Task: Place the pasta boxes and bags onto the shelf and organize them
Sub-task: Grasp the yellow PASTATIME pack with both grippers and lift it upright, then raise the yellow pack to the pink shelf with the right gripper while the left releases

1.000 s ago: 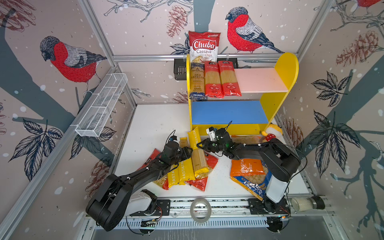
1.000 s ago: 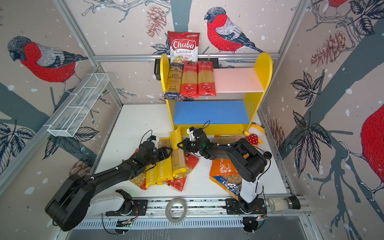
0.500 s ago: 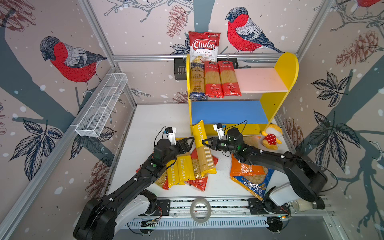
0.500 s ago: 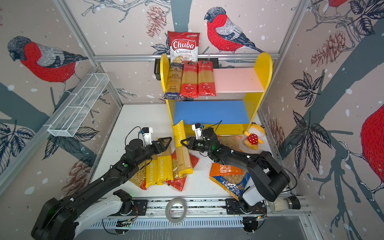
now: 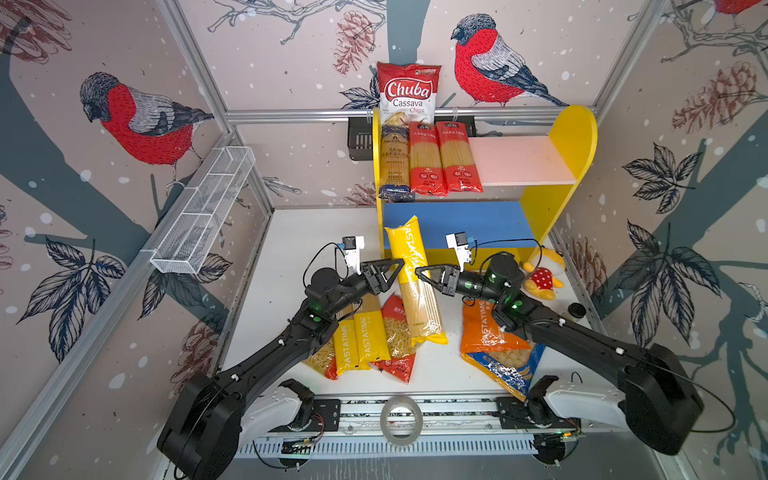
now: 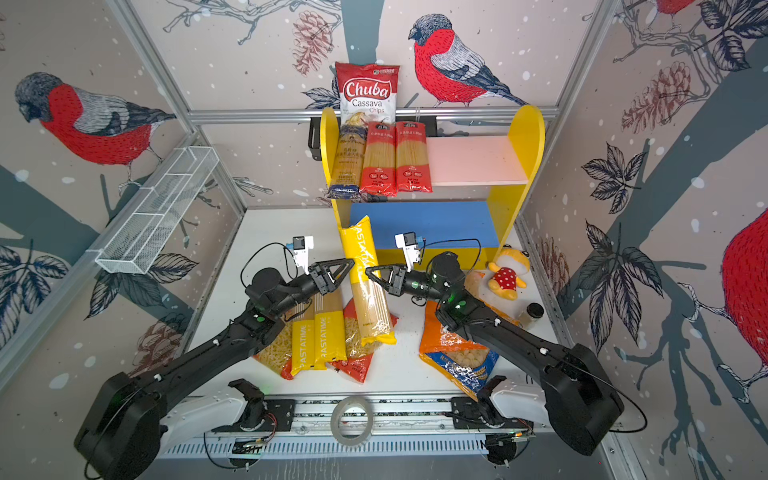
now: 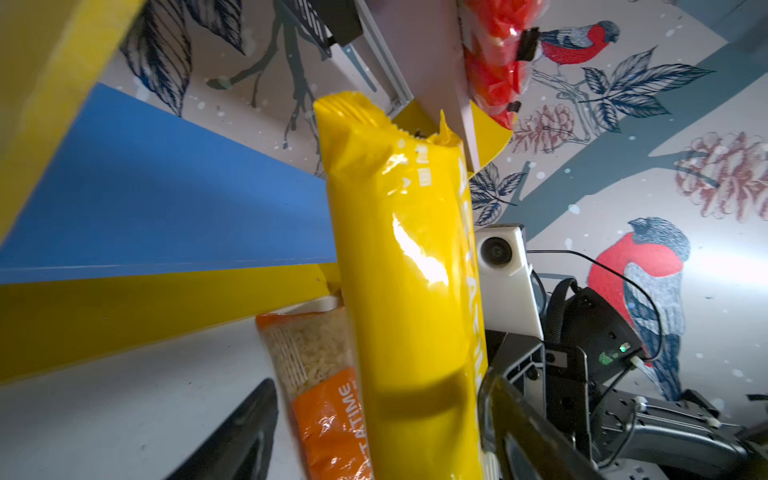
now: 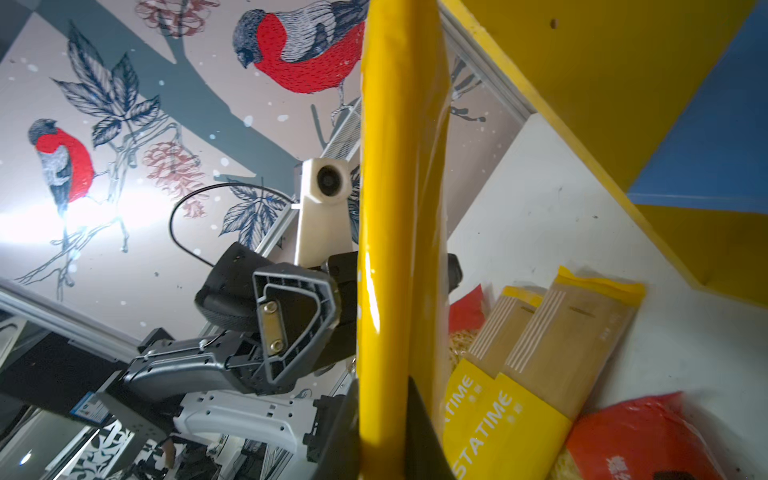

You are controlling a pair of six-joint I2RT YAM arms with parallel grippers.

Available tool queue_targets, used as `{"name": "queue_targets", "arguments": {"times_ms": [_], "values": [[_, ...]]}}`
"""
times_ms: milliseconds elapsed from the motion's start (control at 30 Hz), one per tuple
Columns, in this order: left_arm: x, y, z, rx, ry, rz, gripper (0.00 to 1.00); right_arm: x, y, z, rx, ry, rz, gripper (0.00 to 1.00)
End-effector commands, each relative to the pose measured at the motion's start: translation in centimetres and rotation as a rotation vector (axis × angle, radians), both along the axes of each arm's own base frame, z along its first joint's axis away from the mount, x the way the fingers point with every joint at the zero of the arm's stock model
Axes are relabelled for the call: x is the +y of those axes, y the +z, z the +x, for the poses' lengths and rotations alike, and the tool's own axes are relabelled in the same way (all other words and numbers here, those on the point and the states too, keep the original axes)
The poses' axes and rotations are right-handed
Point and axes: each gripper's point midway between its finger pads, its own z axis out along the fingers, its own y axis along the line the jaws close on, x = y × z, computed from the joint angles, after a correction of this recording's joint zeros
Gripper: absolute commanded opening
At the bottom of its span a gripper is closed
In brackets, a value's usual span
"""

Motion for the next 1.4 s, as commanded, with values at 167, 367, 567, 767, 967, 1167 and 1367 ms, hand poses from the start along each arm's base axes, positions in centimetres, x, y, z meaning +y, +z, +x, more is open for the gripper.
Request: {"name": "queue_targets", "arguments": {"times_ms": [167,367,567,767,967,1167,1367], "values": [[-1.6,4.7,-0.8,-0.156,-0.096,-0.077,0.67,-0.3,4.4,-2.5,-0.163,0.094,0.103,0.07],[-2.2,5.5,-1.2,-0.187,-0.128,-0.092,0.54,-0.3,4.6,-2.9,-0.169,0.102,0.112,0.07],[-2.5,5.9,-1.7,-0.208,-0.142,-0.094,0.39,-0.1,4.1,-2.9,-0.168,0.108,0.106,0.11],[-2.3,6.9,-2.1,-0.233,-0.147,-0.105,0.21,0.0,2.6,-3.0,-0.194,0.083,0.06,0.25],[-1.9,8.0,-2.6,-0.257,-0.139,-0.104,0.09,0.0,0.8,-3.3,-0.191,0.081,0.017,0.4],[-1.3,11.6,-2.8,-0.321,-0.098,-0.07,0.08,-0.6,-1.4,-4.4,-0.222,0.09,0.001,0.58],[-0.5,16.1,-2.7,-0.446,-0.031,-0.022,0.08,-1.6,-2.0,-7.3,-0.343,0.09,0.047,0.67]]}}
